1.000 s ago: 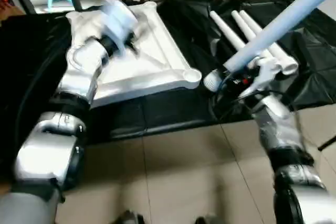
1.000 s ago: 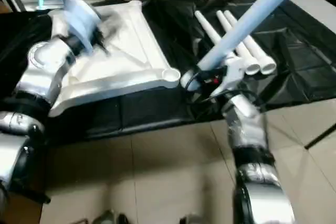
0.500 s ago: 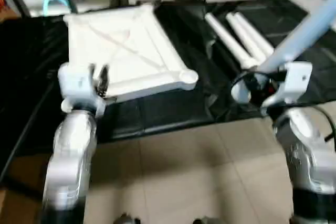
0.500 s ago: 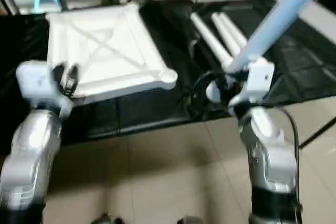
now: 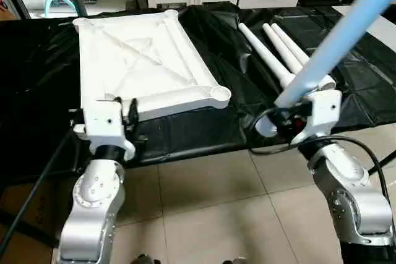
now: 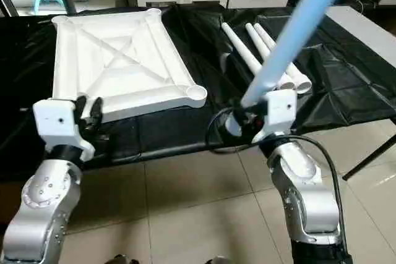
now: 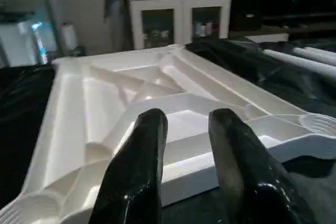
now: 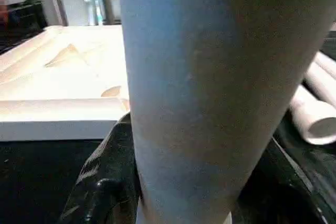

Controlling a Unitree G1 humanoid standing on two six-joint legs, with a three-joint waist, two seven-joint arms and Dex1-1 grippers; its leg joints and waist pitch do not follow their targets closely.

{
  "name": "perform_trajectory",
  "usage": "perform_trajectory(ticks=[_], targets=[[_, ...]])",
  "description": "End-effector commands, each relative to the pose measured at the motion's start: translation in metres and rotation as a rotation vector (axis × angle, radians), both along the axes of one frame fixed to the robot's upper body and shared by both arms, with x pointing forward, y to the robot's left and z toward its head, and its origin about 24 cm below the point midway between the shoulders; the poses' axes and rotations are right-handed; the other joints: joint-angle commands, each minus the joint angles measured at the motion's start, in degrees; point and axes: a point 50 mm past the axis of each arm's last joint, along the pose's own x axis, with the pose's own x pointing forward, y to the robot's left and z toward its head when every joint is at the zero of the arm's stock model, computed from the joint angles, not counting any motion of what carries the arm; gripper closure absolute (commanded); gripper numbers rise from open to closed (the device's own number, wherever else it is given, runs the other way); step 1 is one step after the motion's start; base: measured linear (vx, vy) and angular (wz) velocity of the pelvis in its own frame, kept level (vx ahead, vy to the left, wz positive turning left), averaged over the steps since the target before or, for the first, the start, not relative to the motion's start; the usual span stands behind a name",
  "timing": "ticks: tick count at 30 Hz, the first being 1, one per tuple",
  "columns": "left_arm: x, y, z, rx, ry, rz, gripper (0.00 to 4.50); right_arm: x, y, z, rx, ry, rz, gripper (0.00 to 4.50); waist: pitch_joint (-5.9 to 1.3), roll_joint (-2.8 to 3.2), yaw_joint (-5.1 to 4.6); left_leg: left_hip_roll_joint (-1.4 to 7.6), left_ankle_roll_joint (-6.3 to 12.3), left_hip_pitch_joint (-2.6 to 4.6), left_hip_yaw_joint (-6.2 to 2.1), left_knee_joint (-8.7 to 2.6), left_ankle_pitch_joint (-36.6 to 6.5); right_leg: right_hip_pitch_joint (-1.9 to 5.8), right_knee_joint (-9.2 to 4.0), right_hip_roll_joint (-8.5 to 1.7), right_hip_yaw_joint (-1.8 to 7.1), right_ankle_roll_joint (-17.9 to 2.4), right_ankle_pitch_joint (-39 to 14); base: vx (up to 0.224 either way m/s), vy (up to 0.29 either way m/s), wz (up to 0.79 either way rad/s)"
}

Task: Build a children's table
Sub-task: Insert table leg to table base

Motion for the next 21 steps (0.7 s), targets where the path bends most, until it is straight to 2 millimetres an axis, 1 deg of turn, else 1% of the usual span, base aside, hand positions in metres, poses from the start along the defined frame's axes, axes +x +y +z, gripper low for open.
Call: perform_trajectory(ticks=[1,2,3,4,5,6,7,8,9,10,11,12,13,14,15,16,17,18,19,20,21], targets=[[-0.0003,-0.0078,0.0030,0.022,-0.003,-0.036,2.93,-0.0011,-0.0046,0.0022,-0.005,-0.025,-0.003,2.64,-3.03,0.48,-1.07,0.51,-0.22,4.19,-0.60,-4.72,-33.32,1.23,-6.62,-0.53,-0.17,-4.62,-32.48,0.000,0.000,0.00],[-0.0007,-0.0079,0.0027,0.025,0.000,-0.035,2.93,-0.0014,-0.0065,0.0014,-0.006,-0.025,-0.015,2.64,-2.63,0.59,-1.50,0.16,-0.04,5.38,-0.59,-4.47,-35.99,1.15,-7.44,-0.29,-0.93,-4.58,-36.10,0.000,0.000,0.00],[-0.0011,-0.0072,0.0026,0.029,0.003,-0.032,2.93,-0.0019,-0.0076,0.0004,0.000,-0.020,-0.021,2.64,-2.55,0.73,-1.64,0.20,-0.06,5.71,-0.77,-4.59,-36.46,1.38,-7.60,-0.40,-1.05,-4.54,-36.42,0.051,0.014,-0.12],[-0.0012,-0.0063,0.0028,0.031,0.005,-0.028,2.93,-0.0026,-0.0081,-0.0002,0.003,-0.017,-0.020,2.64,-2.63,0.50,-2.25,0.09,0.10,5.29,-0.99,-4.82,-36.02,2.64,-7.52,-0.60,-1.17,-4.64,-35.79,0.051,0.014,-0.12],[-0.0010,-0.0057,0.0032,0.031,0.005,-0.028,2.93,-0.0029,-0.0079,-0.0002,0.001,-0.018,-0.017,2.64,-2.51,0.80,-2.28,0.13,0.07,5.13,-1.13,-5.03,-35.71,2.97,-7.47,-0.74,-1.11,-4.89,-35.74,0.082,0.021,-0.16],[-0.0008,-0.0050,0.0035,0.031,0.005,-0.026,2.93,-0.0030,-0.0076,-0.0001,-0.001,-0.020,-0.013,2.64,-2.77,0.65,-2.85,-0.14,0.29,4.61,-1.10,-4.95,-33.99,3.98,-7.37,-1.01,-0.82,-5.45,-35.35,0.105,0.021,-0.14],[-0.0006,-0.0043,0.0038,0.032,0.005,-0.024,2.93,-0.0030,-0.0071,0.0001,-0.003,-0.024,-0.008,2.64,-3.41,0.91,-2.96,-0.33,1.13,4.07,-0.97,-5.10,-30.30,5.16,-7.01,-1.27,-0.21,-7.20,-32.06,0.105,0.021,-0.14],[-0.0004,-0.0039,0.0041,0.032,0.005,-0.023,2.93,-0.0029,-0.0065,0.0004,-0.010,-0.030,0.000,2.64,-3.91,0.72,-3.29,-0.44,2.17,3.54,-0.78,-5.05,-26.53,6.17,-6.54,-1.20,0.15,-9.26,-28.07,0.108,0.012,-0.08],[-0.0003,-0.0039,0.0042,0.033,0.005,-0.024,2.93,-0.0030,-0.0052,0.0007,-0.029,-0.039,0.014,2.64,-4.08,0.69,-3.39,-0.60,2.72,2.96,-0.70,-4.95,-24.28,6.79,-6.37,-1.10,0.25,-10.02,-26.43,0.089,0.004,-0.04],[-0.0002,-0.0041,0.0042,0.034,0.005,-0.026,2.93,-0.0031,-0.0043,0.0008,-0.042,-0.045,0.025,2.64,-4.51,0.82,-3.46,-0.80,3.87,3.16,-0.35,-4.65,-20.38,7.26,-6.11,-1.07,0.47,-11.96,-22.11,0.089,0.004,-0.04],[-0.0001,-0.0045,0.0045,0.037,0.005,-0.027,2.93,-0.0032,-0.0032,0.0011,-0.065,-0.050,0.041,2.64,-4.65,0.94,-3.52,-0.77,4.54,3.38,-0.28,-4.61,-18.92,7.34,-5.85,-0.98,0.47,-13.01,-19.81,0.108,0.010,0.03],[0.0000,-0.0049,0.0048,0.039,0.005,-0.028,2.93,-0.0032,-0.0025,0.0014,-0.078,-0.053,0.052,2.64,-4.91,0.94,-3.66,-0.93,6.09,3.40,-0.21,-4.39,-15.77,7.86,-5.38,-0.67,0.48,-14.68,-15.23,0.132,0.015,0.07],[0.0003,-0.0053,0.0052,0.043,0.005,-0.029,2.93,-0.0018,-0.0035,0.0014,-0.068,-0.046,0.055,2.64,-5.33,0.93,-2.71,-3.44,14.10,-0.85,-0.70,-2.57,-8.34,11.39,-6.24,-2.09,-0.39,-13.70,-11.47,0.132,0.015,0.07],[0.0004,-0.0053,0.0052,0.043,0.005,-0.029,2.93,-0.0018,-0.0035,0.0014,-0.067,-0.046,0.055,2.64,-5.15,0.87,-2.90,-3.50,16.81,-1.26,-1.17,-2.11,-6.14,11.47,-6.61,-2.66,-0.74,-13.42,-12.95,0.142,0.015,0.21],[0.0004,-0.0055,0.0052,0.044,0.005,-0.029,2.93,-0.0012,-0.0044,0.0015,-0.073,-0.050,0.053,2.64,-5.36,1.28,-2.90,-3.49,18.74,-1.12,-1.62,-1.77,-3.53,11.61,-6.63,-2.54,-1.36,-13.17,-13.92,0.151,0.013,0.43],[0.0006,-0.0056,0.0052,0.045,0.006,-0.029,2.93,-0.0005,-0.0055,0.0018,-0.082,-0.054,0.051,2.64,-5.54,1.02,-2.87,-4.70,23.79,-3.05,-2.55,-0.20,1.76,13.41,-7.42,-2.92,-2.81,-10.36,-13.91,0.151,0.013,0.43],[0.0006,-0.0057,0.0051,0.046,0.006,-0.029,2.93,0.0002,-0.0066,0.0019,-0.087,-0.056,0.047,2.64,-5.57,2.38,-3.08,-4.60,26.43,-0.55,-4.06,-0.47,7.00,12.30,-7.07,-1.41,-4.96,-9.74,-12.72,0.166,0.026,0.63],[0.0007,-0.0058,0.0051,0.047,0.006,-0.029,2.93,0.0007,-0.0077,0.0022,-0.088,-0.058,0.042,2.64,-5.47,2.52,-3.75,-4.73,28.44,1.11,-5.30,-0.55,9.36,11.73,-6.51,0.36,-6.09,-9.03,-11.53,0.215,0.041,0.76],[0.0007,-0.0058,0.0052,0.048,0.007,-0.029,2.93,0.0012,-0.0089,0.0025,-0.089,-0.061,0.037,2.64,-5.39,3.21,-5.14,-3.75,34.72,7.62,-10.38,-1.19,12.75,7.57,-2.64,3.44,-7.39,-5.84,-11.86,0.215,0.041,0.76],[0.0007,-0.0058,0.0051,0.048,0.008,-0.029,2.93,0.0019,-0.0106,0.0029,-0.084,-0.062,0.024,2.64,-5.72,3.91,-6.47,0.40,41.17,14.60,-17.25,-1.34,12.27,0.18,3.96,3.11,-5.69,-1.72,-19.44,0.243,-0.026,0.75],[0.0007,-0.0057,0.0050,0.048,0.009,-0.030,2.93,0.0022,-0.0115,0.0031,-0.081,-0.063,0.016,2.64,-6.12,3.20,-7.26,2.46,43.09,14.82,-19.80,-1.62,17.35,-1.44,5.98,1.97,-4.13,0.56,-19.45,0.193,-0.105,0.53]])
